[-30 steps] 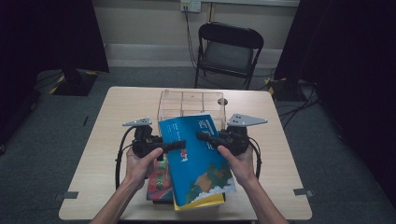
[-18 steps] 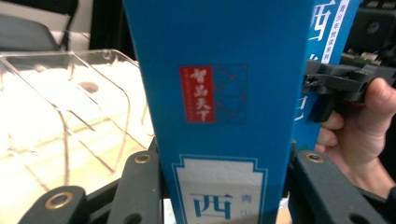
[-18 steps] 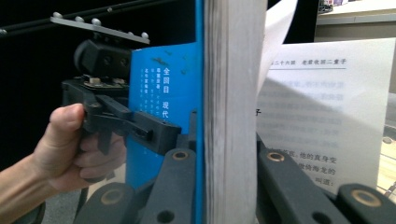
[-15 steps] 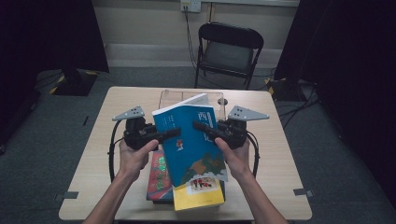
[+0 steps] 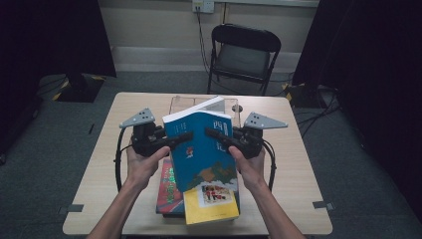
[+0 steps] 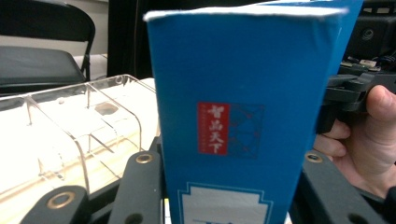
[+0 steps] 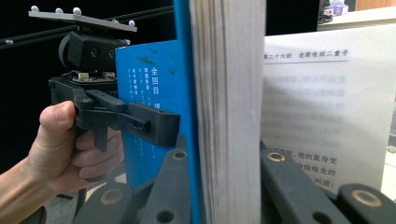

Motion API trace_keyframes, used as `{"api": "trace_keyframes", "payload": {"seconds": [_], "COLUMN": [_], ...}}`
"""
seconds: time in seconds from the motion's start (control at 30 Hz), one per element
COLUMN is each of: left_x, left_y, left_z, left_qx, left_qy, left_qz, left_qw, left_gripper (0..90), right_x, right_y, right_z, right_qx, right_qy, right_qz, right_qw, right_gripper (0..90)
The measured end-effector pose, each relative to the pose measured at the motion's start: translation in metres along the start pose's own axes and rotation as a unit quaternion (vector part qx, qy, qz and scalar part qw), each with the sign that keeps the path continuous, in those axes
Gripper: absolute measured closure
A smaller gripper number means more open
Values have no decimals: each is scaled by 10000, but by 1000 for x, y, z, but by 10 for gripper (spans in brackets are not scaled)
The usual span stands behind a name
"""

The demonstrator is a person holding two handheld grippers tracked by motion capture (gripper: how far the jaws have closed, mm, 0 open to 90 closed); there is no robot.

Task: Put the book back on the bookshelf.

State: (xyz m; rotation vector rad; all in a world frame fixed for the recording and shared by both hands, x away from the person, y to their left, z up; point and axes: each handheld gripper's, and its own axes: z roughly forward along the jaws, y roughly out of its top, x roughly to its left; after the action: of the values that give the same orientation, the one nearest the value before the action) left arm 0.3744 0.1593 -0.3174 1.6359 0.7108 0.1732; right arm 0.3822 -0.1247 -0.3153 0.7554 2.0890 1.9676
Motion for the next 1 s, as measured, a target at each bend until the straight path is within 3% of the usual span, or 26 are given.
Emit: {"api": "trace_keyframes", "payload": {"seconds": [0.17, 0.3, 0.4, 0.47, 0.57, 0.6, 0.63, 0.73, 0.8, 1.0], "left_x": [-9, -20, -29, -31, -36, -40, -40, -44, -46, -49], "left_y": [-3, -8, -7, -8, -9, -10, -10, -12, -12, -13], "left_z": [-2, 0, 0, -1, -2, -3, -3, -5, -6, -7], "left_qx": [-51, -140, -80, -67, -51, -47, -47, -22, 3, 29], "left_qy": [45, 84, 184, 167, 134, 127, 127, 137, 157, 214], "left_qz": [232, 422, 538, 592, 721, 758, 758, 807, 861, 882], "left_qw": [9997, 9990, 9984, 9981, 9973, 9970, 9970, 9966, 9962, 9959], "left_gripper": [598, 595, 599, 599, 599, 599, 599, 597, 597, 597], "right_x": [1, 2, 2, 3, -1, -4, -4, -11, -18, -29], "right_y": [-3, -7, -12, -11, -8, -8, -8, -11, -16, -21], "right_z": [-4, -14, -21, -28, -38, -42, -42, -44, -45, -44], "right_qx": [49, 145, 166, 194, 159, 152, 152, 183, 189, 148], "right_qy": [98, 47, -66, -271, -358, -437, -437, -388, -136, 112], "right_qz": [-54, -88, -79, -198, -223, -202, -202, -148, -134, -70], "right_qw": [9999, 9998, 9998, 9992, 9990, 9987, 9987, 9990, 9996, 9998], "right_gripper": [802, 725, 660, 598, 520, 454, 454, 400, 389, 363]}}
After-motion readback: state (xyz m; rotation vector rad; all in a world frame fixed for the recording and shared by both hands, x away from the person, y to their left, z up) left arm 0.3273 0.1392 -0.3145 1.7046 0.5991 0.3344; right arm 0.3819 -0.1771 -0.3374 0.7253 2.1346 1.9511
